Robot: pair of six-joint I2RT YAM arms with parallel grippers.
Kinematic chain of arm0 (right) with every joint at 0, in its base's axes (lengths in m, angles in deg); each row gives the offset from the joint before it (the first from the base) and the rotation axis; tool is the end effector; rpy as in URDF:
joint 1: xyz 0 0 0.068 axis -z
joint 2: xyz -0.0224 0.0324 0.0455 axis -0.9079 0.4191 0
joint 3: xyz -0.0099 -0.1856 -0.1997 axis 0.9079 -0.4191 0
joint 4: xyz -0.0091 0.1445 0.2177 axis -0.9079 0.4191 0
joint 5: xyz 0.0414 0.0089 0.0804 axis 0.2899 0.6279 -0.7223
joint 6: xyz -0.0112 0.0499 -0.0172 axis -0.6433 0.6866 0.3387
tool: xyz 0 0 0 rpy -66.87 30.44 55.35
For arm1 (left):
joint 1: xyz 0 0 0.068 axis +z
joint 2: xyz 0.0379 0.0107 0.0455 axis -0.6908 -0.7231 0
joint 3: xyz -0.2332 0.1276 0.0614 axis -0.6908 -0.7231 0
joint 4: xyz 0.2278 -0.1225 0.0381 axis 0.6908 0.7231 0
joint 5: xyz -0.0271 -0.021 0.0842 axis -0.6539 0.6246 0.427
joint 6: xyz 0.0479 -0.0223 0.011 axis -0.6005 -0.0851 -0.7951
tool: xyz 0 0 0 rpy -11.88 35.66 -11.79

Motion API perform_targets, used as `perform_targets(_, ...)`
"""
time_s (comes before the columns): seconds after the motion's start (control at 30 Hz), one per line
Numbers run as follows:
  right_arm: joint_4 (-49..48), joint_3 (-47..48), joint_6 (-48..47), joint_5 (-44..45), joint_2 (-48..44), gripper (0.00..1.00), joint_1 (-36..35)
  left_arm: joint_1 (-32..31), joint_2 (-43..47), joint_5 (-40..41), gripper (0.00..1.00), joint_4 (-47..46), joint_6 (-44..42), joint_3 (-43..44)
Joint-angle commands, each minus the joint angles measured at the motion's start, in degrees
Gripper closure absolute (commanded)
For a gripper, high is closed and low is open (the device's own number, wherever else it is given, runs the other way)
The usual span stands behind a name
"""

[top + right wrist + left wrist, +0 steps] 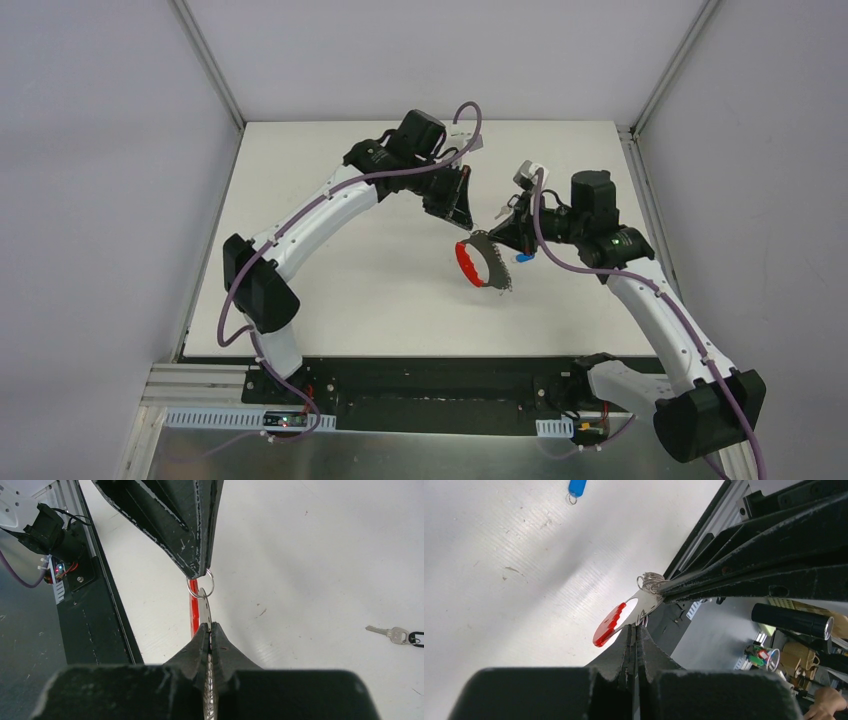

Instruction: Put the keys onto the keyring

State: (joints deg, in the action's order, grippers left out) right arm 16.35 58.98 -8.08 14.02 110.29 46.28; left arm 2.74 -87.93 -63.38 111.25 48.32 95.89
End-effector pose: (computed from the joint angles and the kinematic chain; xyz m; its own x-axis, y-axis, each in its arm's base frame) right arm 0.2111 0.1000 0.3415 0.0231 -0.3061 -0.9517 -0.9337 0.3337 -0.1300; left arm 0.2845 -0.2739 0.3803 -0.7313 0.2797 -0.6221 0.6734 0.4413 -0.5931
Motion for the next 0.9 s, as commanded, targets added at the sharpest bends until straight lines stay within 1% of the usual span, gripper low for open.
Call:
perform_targets(0.0, -0.45, 3.12, -1.48, 0.16, -0.11, 1.0, -1.24, -0.54, -0.88, 3.96, 1.0, 1.26, 3.07, 2.72)
perform_targets(0.13, -0.25, 3.32, -1.8, 1.04, 0.3, 1.0, -1.83, -0.49, -1.93, 5.22, 1.0, 1.79, 4.32, 3.67)
perform_targets(0.53, -0.12, 3.69, -2.1, 2.75, 0.82, 1.0, -2.59, -1.05, -2.59, 10.01, 1.0, 4.84, 3.28, 4.43)
perform_targets(0.87, -0.05, 3.69, -2.12, 4.52, 1.26, 1.0, -3.35, -1.41, -3.46, 11.22, 1.0, 4.94, 5.78, 5.62)
